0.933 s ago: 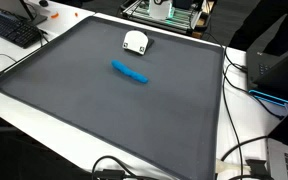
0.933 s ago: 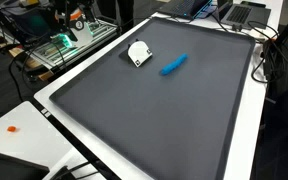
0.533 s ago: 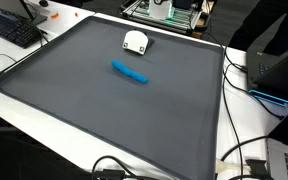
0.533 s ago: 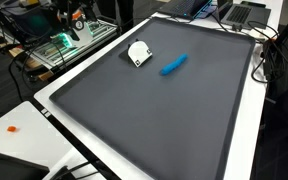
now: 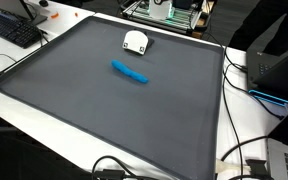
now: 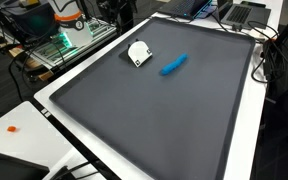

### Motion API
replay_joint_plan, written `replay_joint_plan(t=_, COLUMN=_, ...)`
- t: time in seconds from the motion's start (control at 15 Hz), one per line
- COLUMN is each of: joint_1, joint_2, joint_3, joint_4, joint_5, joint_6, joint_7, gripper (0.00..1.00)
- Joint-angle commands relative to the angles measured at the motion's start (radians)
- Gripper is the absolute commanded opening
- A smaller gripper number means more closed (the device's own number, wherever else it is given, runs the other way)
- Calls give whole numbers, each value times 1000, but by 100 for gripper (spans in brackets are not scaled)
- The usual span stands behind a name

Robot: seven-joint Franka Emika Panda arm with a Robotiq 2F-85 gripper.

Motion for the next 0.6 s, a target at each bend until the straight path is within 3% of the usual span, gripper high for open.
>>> replay_joint_plan(t=0.0, joint_1=8, joint_2=24, joint_3=73, joint_4=-49, joint_5=86, joint_6=74, joint_7=203, gripper=100)
replay_joint_plan(t=0.53, joint_1=8, joint_2=76, joint_3=133, joint_4=-124, joint_5=260, joint_6=191, joint_7=522, gripper=100)
